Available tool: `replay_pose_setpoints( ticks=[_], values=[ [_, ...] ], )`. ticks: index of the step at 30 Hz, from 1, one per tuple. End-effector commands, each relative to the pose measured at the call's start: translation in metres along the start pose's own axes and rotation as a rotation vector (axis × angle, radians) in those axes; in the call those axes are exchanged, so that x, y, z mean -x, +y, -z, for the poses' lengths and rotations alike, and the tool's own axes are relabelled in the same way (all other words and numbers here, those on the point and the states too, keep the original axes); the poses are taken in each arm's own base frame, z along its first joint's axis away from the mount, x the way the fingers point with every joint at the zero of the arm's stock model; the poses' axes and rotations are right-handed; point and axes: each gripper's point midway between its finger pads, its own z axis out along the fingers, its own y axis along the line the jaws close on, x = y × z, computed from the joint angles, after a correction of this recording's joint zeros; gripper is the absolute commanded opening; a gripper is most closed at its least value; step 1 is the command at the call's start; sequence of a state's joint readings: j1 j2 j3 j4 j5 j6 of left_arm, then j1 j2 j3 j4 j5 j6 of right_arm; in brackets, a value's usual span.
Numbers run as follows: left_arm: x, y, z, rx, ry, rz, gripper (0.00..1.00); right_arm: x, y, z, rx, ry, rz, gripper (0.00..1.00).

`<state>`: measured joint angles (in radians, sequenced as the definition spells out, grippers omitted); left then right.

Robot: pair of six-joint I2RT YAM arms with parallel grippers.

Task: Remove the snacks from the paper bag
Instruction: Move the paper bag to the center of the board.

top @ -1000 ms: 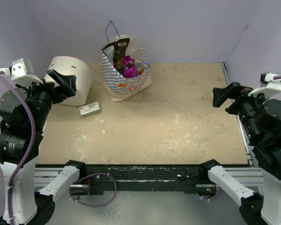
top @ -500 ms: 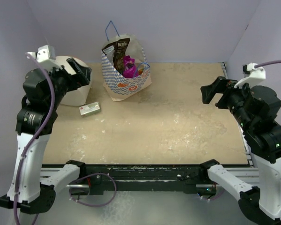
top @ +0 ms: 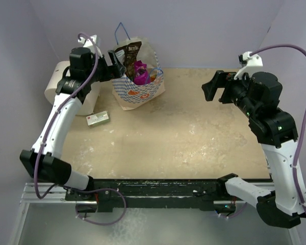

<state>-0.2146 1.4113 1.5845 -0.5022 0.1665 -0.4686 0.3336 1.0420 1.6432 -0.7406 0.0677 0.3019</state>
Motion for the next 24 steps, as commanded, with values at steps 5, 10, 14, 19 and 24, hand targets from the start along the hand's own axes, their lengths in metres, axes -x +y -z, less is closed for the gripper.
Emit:
replay_pose_setpoints(
  ticks=[5, 10, 14, 19, 24],
  values=[
    [0.067, 0.021, -0.048, 0.124, -0.15, -0.08, 0.99, 0.022, 0.008, -0.031, 0.03, -0.082, 0.031, 0.99],
    [0.096, 0.054, -0.101, 0.047, -0.169, 0.01, 0.99, 0.02, 0.011, -0.048, 0.039, -0.065, 0.037, 1.0],
    [0.11, 0.062, -0.143, -0.054, -0.164, 0.043, 0.99, 0.024, 0.006, -0.063, 0.001, -0.072, 0.056, 0.99],
    [0.125, 0.072, -0.183, -0.153, -0.192, 0.157, 0.99, 0.034, 0.001, -0.082, -0.036, -0.078, 0.085, 1.0],
    [0.131, 0.086, -0.206, -0.245, -0.25, 0.257, 0.97, 0.04, -0.001, -0.1, -0.059, -0.084, 0.097, 0.99]
  ],
)
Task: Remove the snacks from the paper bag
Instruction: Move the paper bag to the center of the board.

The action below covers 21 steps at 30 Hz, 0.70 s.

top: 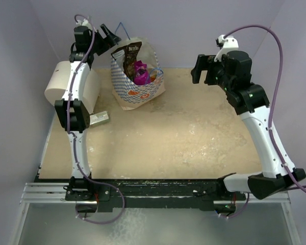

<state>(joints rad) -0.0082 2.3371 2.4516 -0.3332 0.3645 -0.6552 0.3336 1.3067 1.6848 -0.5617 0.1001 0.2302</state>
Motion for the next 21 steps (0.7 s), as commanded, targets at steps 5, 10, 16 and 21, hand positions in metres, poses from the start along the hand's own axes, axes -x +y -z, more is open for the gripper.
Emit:
replay_pose_setpoints(
  ticks=[5, 10, 16, 21],
  values=[
    [0.043, -0.041, -0.016, -0.35, -0.142, 0.128, 0.97, 0.042, -0.005, -0.015, -0.048, -0.119, 0.033, 0.99],
    [0.029, -0.037, -0.034, -0.379, -0.14, 0.194, 0.93, 0.049, -0.007, -0.026, -0.066, -0.122, 0.045, 0.99],
    [0.026, -0.039, -0.041, -0.382, -0.165, 0.182, 0.81, 0.049, -0.009, -0.027, -0.078, -0.113, 0.042, 0.99],
    [0.03, -0.04, -0.045, -0.377, -0.204, 0.169, 0.6, 0.047, -0.013, -0.021, -0.097, -0.106, 0.04, 0.99]
  ],
)
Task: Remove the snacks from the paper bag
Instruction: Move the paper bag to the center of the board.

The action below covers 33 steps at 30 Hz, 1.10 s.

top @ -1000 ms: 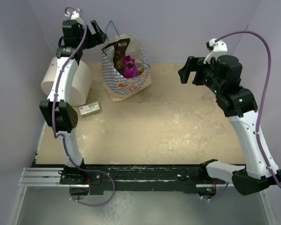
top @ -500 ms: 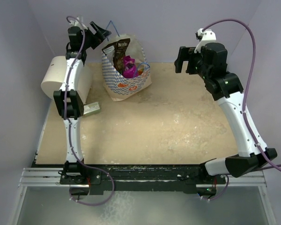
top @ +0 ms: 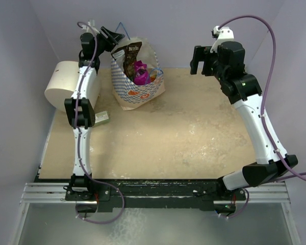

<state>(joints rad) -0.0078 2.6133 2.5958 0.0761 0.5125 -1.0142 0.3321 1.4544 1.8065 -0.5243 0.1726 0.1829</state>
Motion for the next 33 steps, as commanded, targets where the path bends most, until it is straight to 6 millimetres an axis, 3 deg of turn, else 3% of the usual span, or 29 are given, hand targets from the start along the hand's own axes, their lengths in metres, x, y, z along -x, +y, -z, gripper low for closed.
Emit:
replay_pose_setpoints(
  ticks=[1, 6, 14, 18, 23, 28, 29, 33],
  values=[
    [0.035, -0.047, 0.001, -0.11, -0.119, -0.088, 0.56, 0.028, -0.008, 0.018, -0.031, -0.083, -0.008, 0.99],
    [0.049, -0.06, 0.005, -0.099, -0.162, -0.143, 0.32, 0.024, -0.008, 0.02, -0.025, -0.068, -0.006, 0.99],
    [0.052, -0.084, 0.018, -0.094, -0.136, -0.186, 0.12, 0.001, 0.024, -0.007, 0.115, 0.028, -0.064, 0.99],
    [0.048, -0.097, 0.024, -0.085, -0.112, -0.199, 0.08, -0.01, 0.042, -0.031, 0.199, 0.073, -0.05, 1.0],
    [0.047, -0.105, 0.028, -0.071, -0.098, -0.178, 0.03, -0.012, 0.082, -0.057, 0.424, 0.032, 0.015, 1.0],
    [0.039, -0.109, 0.028, -0.07, -0.078, -0.158, 0.01, -0.026, 0.122, -0.053, 0.706, -0.023, 0.186, 0.96],
    [0.038, -0.11, 0.028, -0.066, -0.075, -0.156, 0.0, -0.036, 0.124, -0.051, 0.724, -0.031, 0.201, 0.96],
    [0.035, -0.105, 0.029, -0.039, -0.061, -0.138, 0.0, -0.03, 0.12, -0.038, 0.713, -0.197, 0.249, 0.97]
  ],
)
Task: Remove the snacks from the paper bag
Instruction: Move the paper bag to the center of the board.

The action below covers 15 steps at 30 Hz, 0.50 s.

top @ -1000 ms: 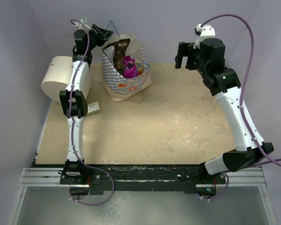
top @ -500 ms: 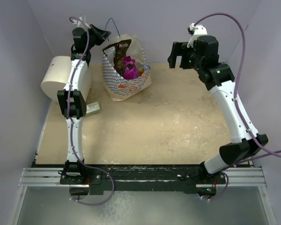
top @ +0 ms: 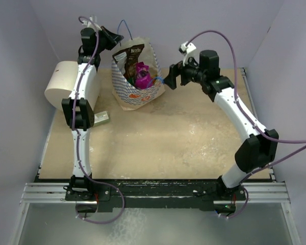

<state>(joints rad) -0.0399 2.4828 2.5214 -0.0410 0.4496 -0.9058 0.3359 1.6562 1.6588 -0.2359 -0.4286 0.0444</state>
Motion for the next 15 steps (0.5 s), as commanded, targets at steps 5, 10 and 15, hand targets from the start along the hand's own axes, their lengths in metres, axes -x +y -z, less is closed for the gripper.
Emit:
replay_pose_setpoints(
  ticks=[5, 10, 15],
  values=[
    [0.039, -0.061, 0.025, -0.063, -0.066, -0.048, 0.0, 0.021, 0.026, 0.024, 0.111, -0.186, 0.411, 0.93],
    [0.036, -0.06, 0.024, -0.061, -0.053, -0.018, 0.0, 0.005, 0.056, 0.016, 0.225, -0.185, 0.644, 0.94],
    [0.033, -0.06, 0.025, -0.059, -0.04, -0.007, 0.0, 0.004, 0.064, 0.005, 0.251, -0.184, 0.684, 0.95]
  ],
)
